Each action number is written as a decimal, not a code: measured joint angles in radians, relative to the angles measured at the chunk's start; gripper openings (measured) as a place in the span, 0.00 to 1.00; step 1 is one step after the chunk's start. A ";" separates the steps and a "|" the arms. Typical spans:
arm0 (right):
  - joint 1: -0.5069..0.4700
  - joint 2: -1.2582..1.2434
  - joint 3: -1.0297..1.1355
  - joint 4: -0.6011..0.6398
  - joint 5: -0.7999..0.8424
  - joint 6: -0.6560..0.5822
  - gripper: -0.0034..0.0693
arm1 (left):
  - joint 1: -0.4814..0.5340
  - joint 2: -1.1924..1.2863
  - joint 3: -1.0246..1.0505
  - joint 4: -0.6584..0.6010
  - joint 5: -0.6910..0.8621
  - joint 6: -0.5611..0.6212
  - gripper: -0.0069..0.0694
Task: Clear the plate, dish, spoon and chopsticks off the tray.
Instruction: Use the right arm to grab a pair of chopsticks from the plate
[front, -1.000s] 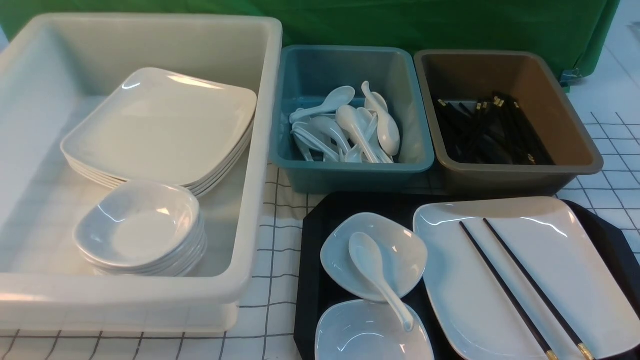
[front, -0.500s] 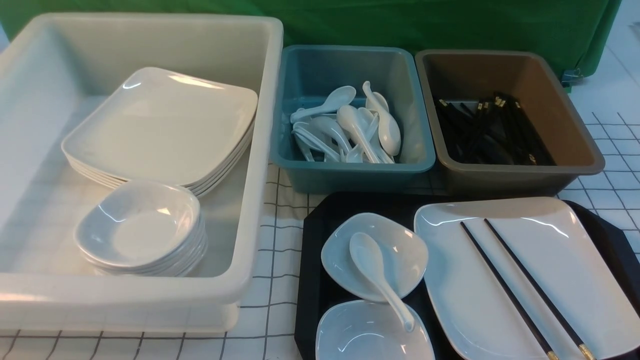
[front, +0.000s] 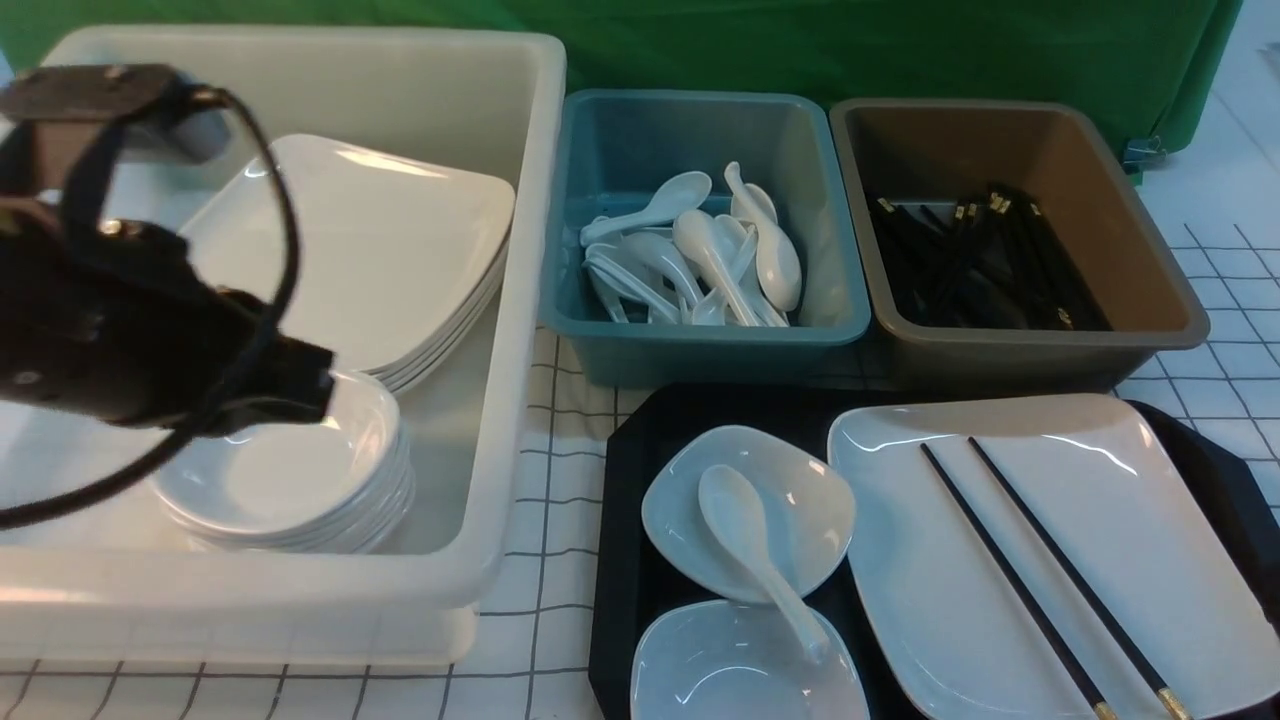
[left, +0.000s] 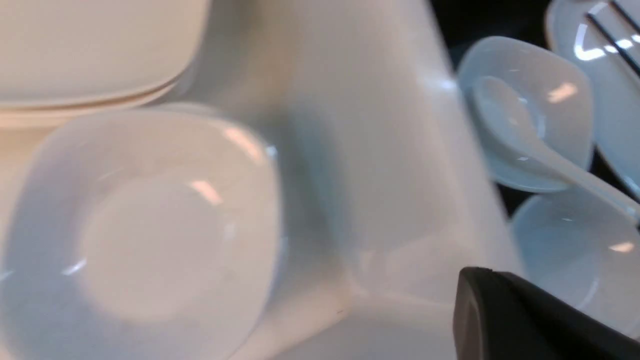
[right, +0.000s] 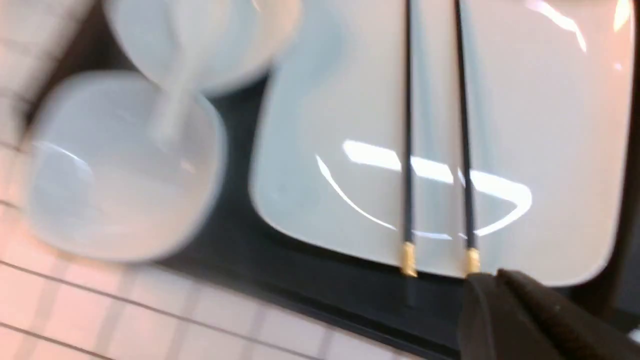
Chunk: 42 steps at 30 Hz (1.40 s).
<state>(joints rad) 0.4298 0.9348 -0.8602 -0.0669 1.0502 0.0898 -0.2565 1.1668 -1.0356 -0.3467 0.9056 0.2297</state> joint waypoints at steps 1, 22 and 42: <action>0.001 0.056 -0.021 -0.013 0.010 -0.005 0.06 | -0.056 0.009 -0.010 0.001 -0.003 -0.008 0.08; -0.090 0.735 -0.115 -0.072 -0.069 0.003 0.90 | -0.635 0.193 -0.043 0.048 -0.059 -0.114 0.08; -0.160 0.801 -0.127 0.095 -0.098 -0.144 0.83 | -0.646 0.320 -0.115 0.032 -0.231 -0.077 0.08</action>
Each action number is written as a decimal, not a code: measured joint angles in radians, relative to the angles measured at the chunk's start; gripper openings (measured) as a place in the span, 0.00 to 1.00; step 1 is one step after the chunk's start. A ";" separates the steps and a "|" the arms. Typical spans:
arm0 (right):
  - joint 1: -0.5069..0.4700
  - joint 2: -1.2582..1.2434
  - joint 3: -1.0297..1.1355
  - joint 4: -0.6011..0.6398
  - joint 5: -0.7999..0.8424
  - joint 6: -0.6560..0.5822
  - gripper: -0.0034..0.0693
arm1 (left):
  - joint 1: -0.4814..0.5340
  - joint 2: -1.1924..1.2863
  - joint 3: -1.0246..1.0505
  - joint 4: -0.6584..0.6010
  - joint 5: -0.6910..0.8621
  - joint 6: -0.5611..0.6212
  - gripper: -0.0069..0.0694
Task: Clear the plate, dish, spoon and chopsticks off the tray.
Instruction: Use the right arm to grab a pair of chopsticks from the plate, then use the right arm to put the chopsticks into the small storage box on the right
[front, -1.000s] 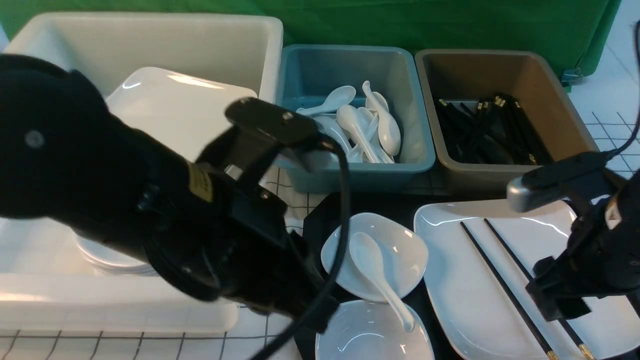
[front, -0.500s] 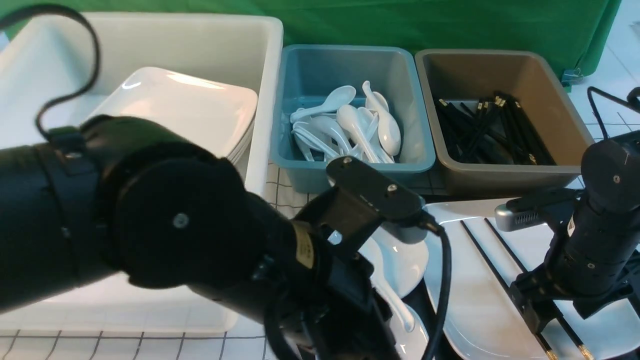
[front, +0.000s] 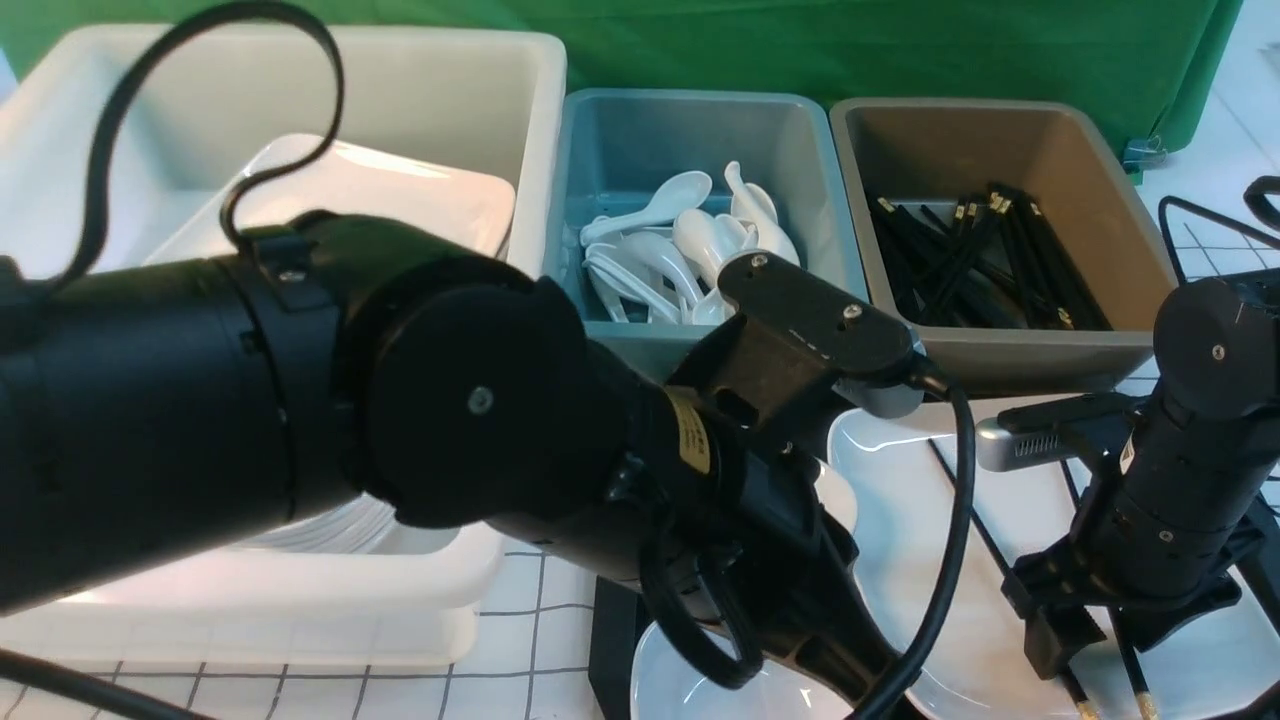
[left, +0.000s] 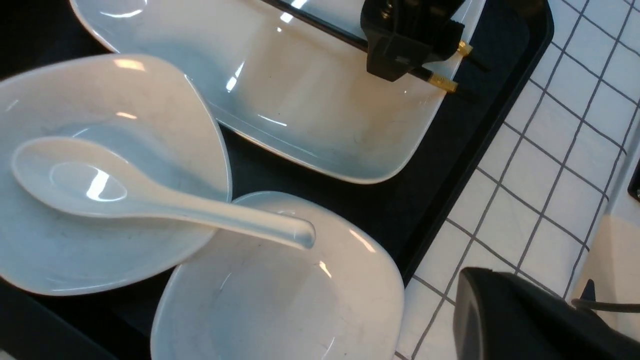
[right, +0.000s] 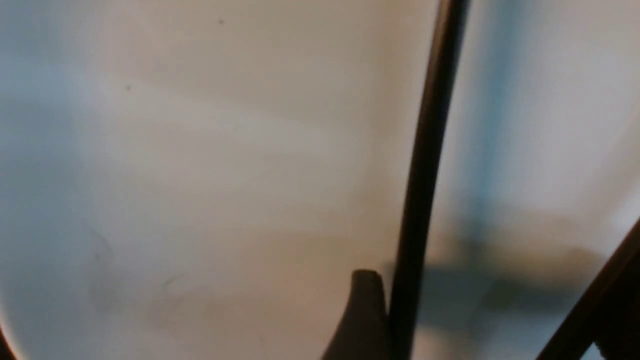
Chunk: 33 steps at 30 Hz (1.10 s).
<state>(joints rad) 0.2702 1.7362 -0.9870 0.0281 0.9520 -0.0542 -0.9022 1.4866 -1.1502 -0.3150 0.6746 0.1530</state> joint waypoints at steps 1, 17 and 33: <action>0.000 0.000 0.000 0.000 0.003 0.000 0.83 | 0.000 0.000 0.000 0.000 -0.001 0.000 0.08; 0.000 -0.009 0.000 0.003 0.082 -0.034 0.22 | 0.000 0.000 -0.001 0.000 -0.036 0.000 0.08; -0.048 -0.401 -0.125 0.194 0.011 -0.178 0.22 | 0.000 0.001 -0.001 0.035 -0.687 0.040 0.09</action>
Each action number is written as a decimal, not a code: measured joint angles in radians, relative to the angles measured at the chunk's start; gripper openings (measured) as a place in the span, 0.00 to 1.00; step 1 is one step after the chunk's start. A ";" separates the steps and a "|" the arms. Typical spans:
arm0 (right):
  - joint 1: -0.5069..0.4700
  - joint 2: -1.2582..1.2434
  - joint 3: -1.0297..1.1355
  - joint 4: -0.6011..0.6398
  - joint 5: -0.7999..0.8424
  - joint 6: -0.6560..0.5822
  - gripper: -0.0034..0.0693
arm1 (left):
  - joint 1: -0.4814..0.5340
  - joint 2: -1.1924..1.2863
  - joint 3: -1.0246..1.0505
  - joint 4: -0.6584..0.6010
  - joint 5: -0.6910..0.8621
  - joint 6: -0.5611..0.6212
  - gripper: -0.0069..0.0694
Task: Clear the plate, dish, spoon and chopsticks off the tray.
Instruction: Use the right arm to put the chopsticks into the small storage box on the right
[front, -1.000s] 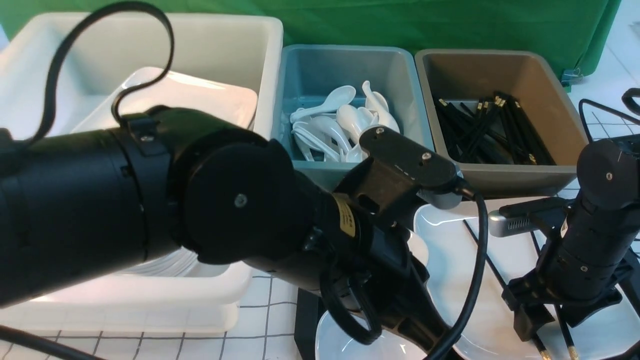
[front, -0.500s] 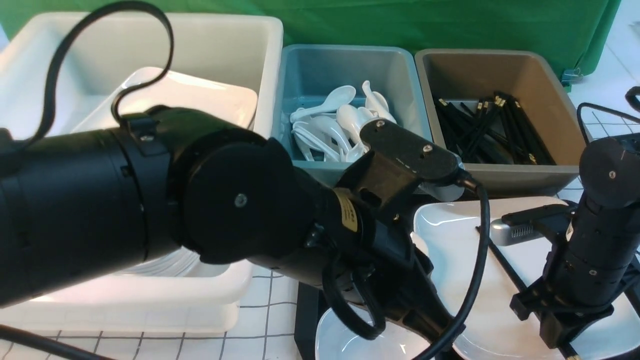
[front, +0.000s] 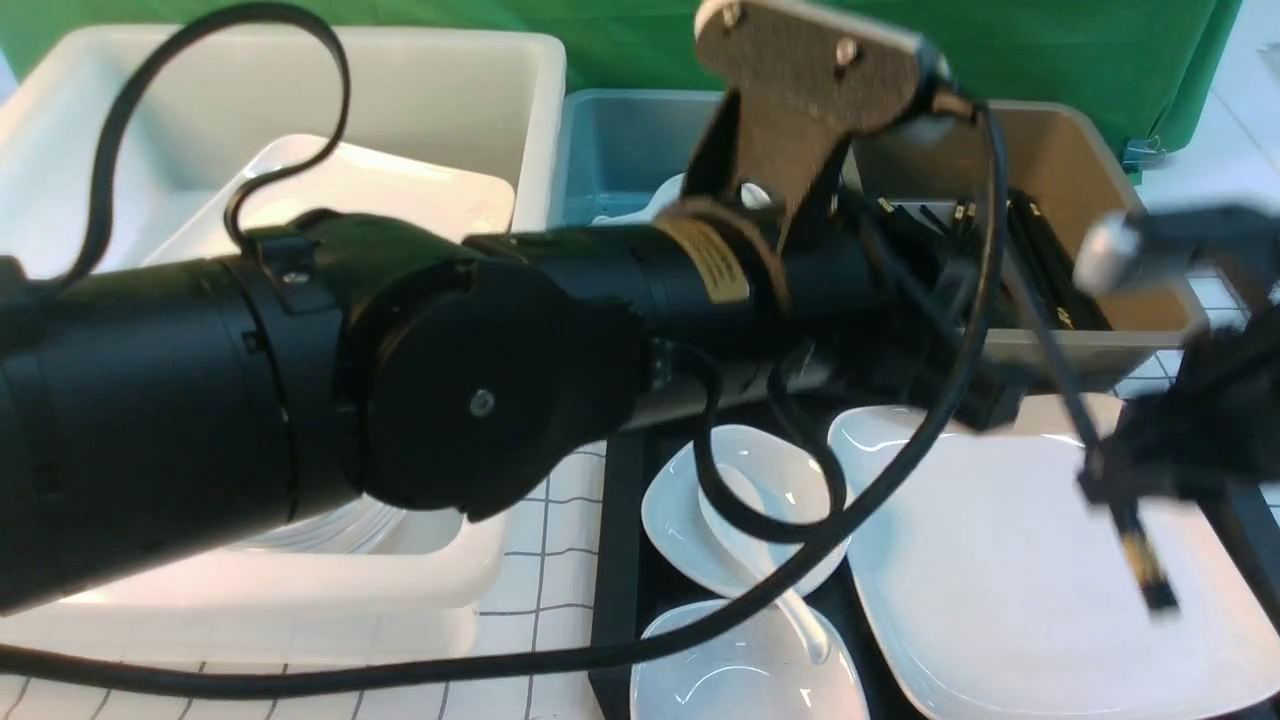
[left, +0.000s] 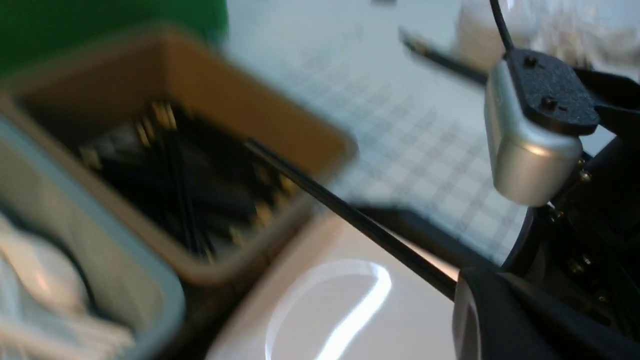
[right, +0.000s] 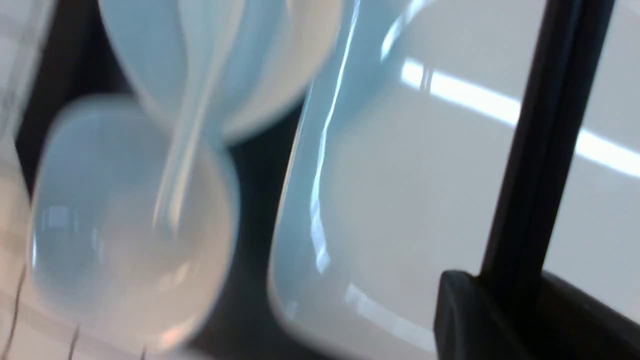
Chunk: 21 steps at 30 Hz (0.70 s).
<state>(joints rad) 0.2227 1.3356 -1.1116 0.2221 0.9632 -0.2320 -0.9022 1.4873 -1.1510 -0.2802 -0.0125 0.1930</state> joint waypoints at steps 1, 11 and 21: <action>-0.007 0.004 -0.008 0.000 -0.012 -0.001 0.22 | 0.000 0.000 0.000 0.001 -0.014 0.004 0.09; -0.139 0.408 -0.482 -0.002 -0.231 -0.004 0.22 | 0.014 0.000 0.000 0.014 0.074 0.010 0.09; -0.140 0.721 -0.621 -0.001 -0.339 0.022 0.40 | 0.014 0.000 0.000 -0.005 0.277 -0.037 0.09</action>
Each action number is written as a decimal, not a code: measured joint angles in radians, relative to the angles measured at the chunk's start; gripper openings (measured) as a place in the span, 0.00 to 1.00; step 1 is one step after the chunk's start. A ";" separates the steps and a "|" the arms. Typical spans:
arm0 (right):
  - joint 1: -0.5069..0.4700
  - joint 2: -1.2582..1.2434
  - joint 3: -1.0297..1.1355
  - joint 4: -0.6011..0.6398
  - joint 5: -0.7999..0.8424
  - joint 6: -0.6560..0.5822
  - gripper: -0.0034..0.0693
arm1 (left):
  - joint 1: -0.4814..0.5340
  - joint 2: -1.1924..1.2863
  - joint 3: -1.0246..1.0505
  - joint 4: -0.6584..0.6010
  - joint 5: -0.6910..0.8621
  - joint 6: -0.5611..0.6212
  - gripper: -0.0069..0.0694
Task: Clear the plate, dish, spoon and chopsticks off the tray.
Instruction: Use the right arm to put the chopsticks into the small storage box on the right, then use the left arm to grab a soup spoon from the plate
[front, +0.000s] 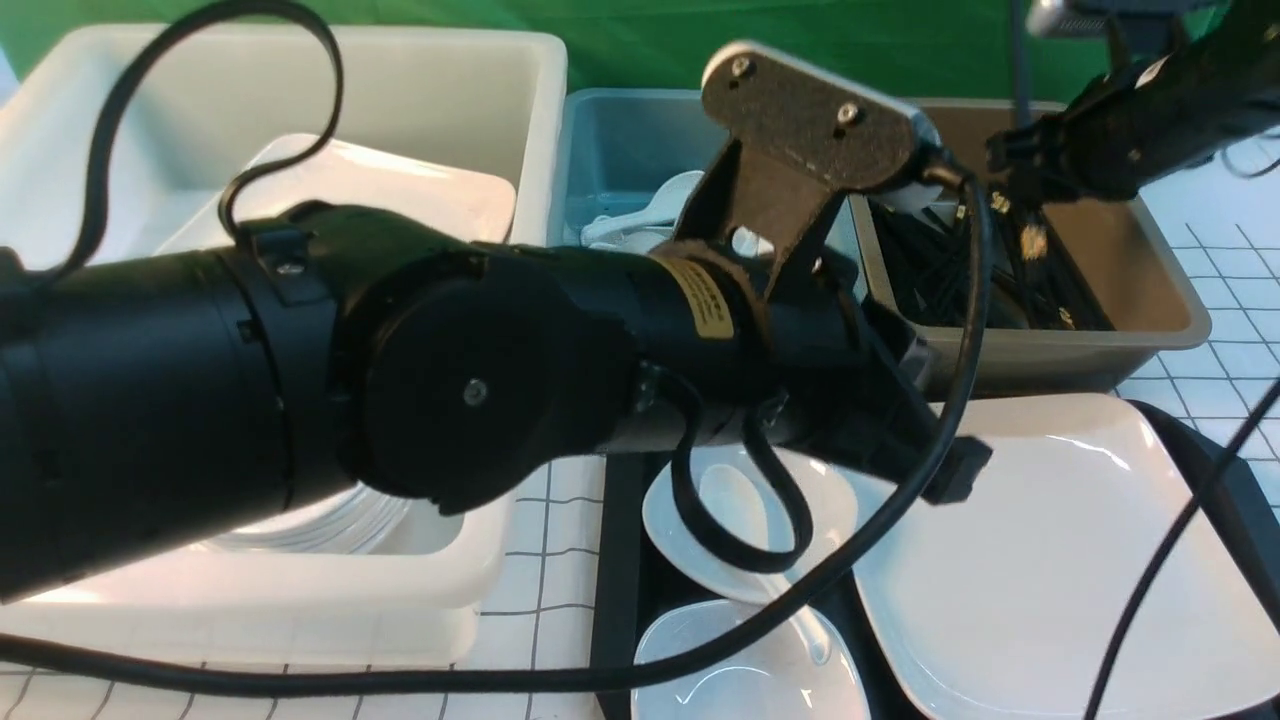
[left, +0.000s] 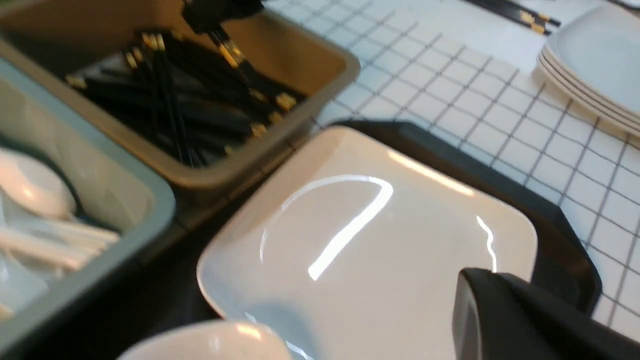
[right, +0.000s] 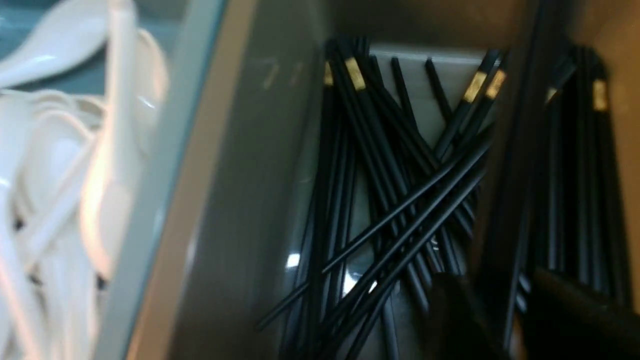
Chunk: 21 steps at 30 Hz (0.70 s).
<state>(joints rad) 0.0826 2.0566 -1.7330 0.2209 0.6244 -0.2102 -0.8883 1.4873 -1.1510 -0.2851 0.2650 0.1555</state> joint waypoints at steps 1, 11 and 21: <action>0.000 0.010 0.000 0.000 -0.005 0.001 0.46 | 0.000 0.000 0.000 0.000 0.025 -0.017 0.09; -0.002 -0.101 -0.024 0.001 0.358 0.000 0.36 | 0.000 0.068 -0.132 0.101 0.516 -0.323 0.09; 0.015 -0.465 0.034 0.011 0.575 -0.003 0.07 | 0.000 0.338 -0.373 0.169 0.744 -0.430 0.13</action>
<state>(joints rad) 0.0973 1.5914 -1.6985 0.2316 1.1996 -0.2130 -0.8883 1.8253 -1.5236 -0.1163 1.0087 -0.2746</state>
